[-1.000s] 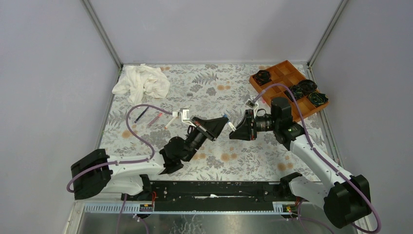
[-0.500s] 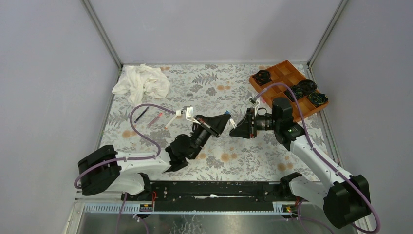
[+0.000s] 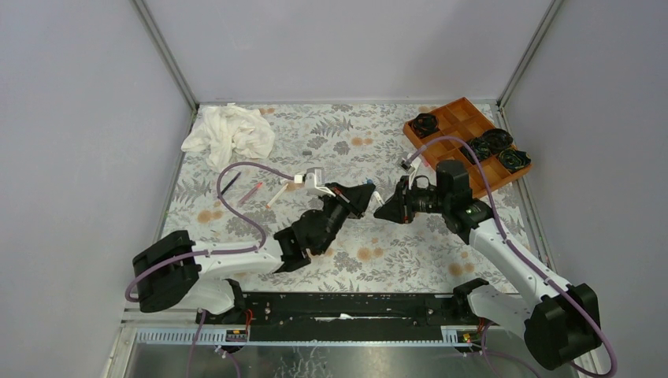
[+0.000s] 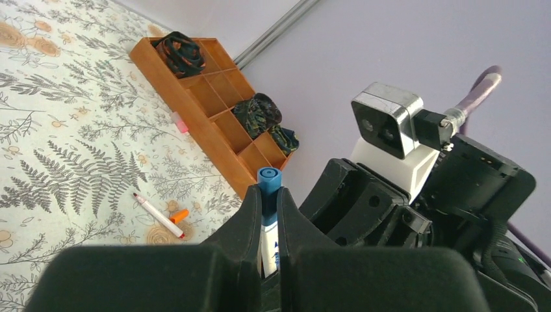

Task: Insert the pens into the pen caps
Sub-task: Insert the pen cap onto the pen, then press the pen cap onto the pen.

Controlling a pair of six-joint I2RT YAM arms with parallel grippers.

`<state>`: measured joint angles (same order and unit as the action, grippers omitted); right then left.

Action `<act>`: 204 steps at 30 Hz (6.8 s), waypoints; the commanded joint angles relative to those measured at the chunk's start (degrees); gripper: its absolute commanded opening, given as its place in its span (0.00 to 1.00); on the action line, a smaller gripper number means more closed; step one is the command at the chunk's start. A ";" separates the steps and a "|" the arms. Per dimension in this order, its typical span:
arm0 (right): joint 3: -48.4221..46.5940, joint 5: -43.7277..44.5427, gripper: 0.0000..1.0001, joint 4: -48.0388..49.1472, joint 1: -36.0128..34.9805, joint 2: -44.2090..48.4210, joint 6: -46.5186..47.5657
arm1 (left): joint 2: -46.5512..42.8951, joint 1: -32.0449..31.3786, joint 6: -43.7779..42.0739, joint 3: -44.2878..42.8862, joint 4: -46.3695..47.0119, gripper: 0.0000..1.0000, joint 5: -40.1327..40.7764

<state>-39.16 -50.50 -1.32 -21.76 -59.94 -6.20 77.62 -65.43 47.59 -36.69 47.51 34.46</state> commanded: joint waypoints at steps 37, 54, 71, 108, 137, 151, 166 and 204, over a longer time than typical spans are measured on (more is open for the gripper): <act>-1.02 -7.75 0.00 10.97 2.42 0.00 -7.43 | -0.97 -6.07 -0.20 3.33 9.41 0.00 -10.28; -1.27 -6.19 0.00 10.12 2.43 0.51 -5.11 | -2.08 -6.10 1.98 -1.40 -0.28 0.13 -8.77; -1.45 -5.18 0.00 8.89 2.46 0.84 -3.75 | -4.62 -6.05 2.52 -1.39 -4.53 0.43 -9.62; -18.41 -27.00 0.00 -6.11 2.42 1.56 -0.43 | -15.03 5.14 -10.46 -5.25 4.84 0.92 -30.72; -15.87 -26.46 0.00 -1.90 1.81 1.58 -4.43 | -7.75 5.95 -6.09 -10.95 3.43 0.22 -28.02; -21.27 -15.04 0.00 -8.76 1.83 0.32 -2.03 | -4.59 4.36 -2.89 -10.52 -1.42 0.00 -28.04; -25.07 4.93 0.00 -18.80 0.23 0.20 12.98 | 0.93 -2.02 2.66 -17.74 -22.38 0.00 -20.29; -28.00 10.94 0.00 -10.71 3.09 -3.04 8.13 | 3.24 -8.21 10.65 -9.84 -21.98 0.00 -26.49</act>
<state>-61.23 -58.63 -27.64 -19.38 -60.82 -0.34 75.05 -64.69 52.64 -47.88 40.38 26.00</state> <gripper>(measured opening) 0.208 0.208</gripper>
